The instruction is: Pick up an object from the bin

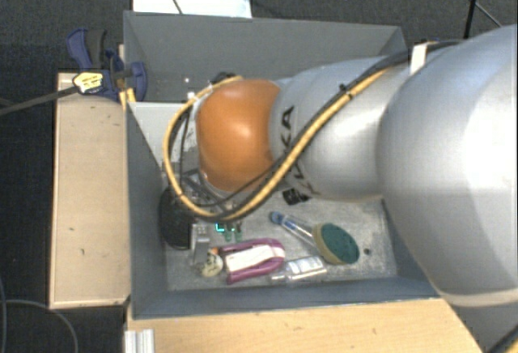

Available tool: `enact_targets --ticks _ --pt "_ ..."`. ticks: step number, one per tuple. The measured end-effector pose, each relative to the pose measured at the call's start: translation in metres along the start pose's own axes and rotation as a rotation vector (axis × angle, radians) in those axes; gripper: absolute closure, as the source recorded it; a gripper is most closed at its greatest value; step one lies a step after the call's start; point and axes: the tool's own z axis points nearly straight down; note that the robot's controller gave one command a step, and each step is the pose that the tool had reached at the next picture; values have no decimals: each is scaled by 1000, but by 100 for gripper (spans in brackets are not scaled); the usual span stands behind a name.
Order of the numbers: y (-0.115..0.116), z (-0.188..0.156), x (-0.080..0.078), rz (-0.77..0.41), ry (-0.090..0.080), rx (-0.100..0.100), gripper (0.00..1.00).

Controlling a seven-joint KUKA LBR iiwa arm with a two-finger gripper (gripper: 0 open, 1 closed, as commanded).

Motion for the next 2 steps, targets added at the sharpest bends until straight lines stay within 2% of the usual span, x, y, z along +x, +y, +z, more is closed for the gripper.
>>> enact_targets --ticks 1,2 --pt "-15 65 -18 122 -14 -1 0" --pt "-14 64 -16 124 -10 -3 100"
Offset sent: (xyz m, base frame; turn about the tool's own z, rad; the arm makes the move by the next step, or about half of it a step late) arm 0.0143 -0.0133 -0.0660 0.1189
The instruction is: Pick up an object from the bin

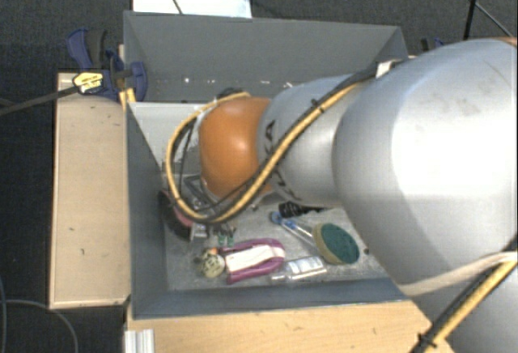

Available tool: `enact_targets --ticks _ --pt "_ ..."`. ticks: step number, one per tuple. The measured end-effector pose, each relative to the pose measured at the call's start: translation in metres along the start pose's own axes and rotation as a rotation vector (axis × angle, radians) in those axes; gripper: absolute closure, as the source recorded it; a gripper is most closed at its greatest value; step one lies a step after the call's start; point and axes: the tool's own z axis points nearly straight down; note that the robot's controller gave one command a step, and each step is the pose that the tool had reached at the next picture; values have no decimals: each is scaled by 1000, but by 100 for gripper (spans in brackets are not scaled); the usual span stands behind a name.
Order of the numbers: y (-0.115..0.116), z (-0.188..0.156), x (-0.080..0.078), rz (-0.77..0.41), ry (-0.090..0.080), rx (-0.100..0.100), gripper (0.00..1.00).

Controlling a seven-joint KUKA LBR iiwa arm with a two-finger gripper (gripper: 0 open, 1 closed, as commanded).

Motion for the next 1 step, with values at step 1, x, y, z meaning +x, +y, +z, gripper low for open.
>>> enact_targets --ticks 1 --pt "0 -138 -53 40 -6 -2 100"
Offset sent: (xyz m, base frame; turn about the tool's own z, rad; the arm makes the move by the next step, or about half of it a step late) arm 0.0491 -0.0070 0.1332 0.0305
